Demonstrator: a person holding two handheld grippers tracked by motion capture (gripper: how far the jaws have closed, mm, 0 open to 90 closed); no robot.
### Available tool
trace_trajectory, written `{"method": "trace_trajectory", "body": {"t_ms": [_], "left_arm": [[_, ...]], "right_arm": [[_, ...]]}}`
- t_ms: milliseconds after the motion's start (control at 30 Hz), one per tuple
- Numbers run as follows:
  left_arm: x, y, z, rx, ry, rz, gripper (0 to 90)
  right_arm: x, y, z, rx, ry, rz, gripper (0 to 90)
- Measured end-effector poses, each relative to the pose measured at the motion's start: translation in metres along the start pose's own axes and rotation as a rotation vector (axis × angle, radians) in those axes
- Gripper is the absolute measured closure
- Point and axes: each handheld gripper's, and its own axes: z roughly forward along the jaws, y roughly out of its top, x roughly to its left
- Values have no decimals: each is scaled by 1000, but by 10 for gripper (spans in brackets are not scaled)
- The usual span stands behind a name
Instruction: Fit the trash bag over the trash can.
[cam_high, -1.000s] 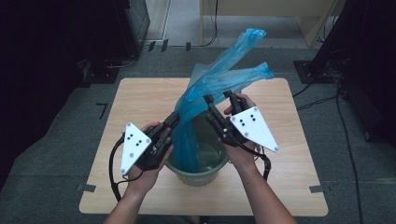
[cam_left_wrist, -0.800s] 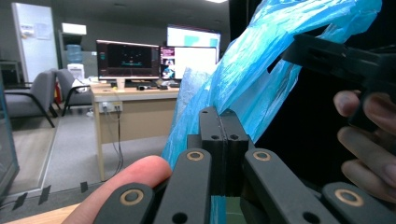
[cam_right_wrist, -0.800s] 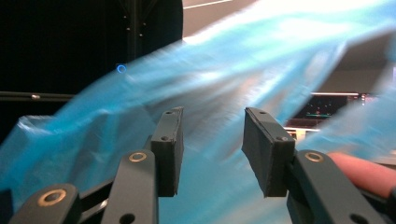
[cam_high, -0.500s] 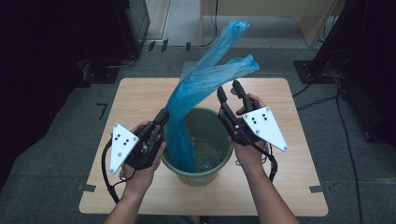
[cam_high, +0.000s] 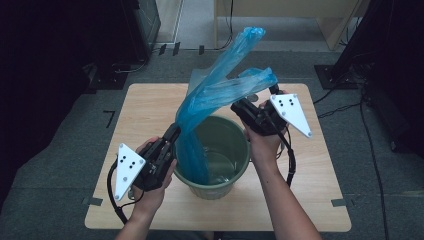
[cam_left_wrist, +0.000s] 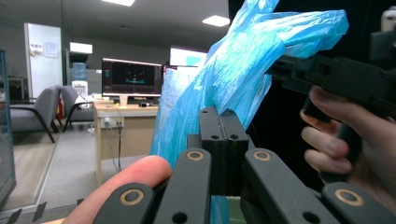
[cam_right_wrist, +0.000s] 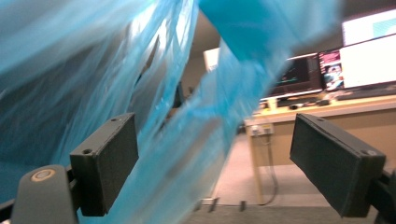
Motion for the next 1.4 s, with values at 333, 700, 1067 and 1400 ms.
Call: {"method": "trace_trajectory", "body": {"t_ms": [333,700,1067,1400], "left_arm": [[10,-6,-6,15,5,-24,884],[23,5,-16,-62,-27,-51,442],[1,18,-7,-89,-78,48,386],[-26,28,6,-128,-46,139,328]], "right_arm": [[8,12,-2,-50,15,-11,900],[22,15,-18,-125,105,-131,900],[48,19,-34,-138,150,-191,900],[67,15,-49,-137,218,-227,897]]}}
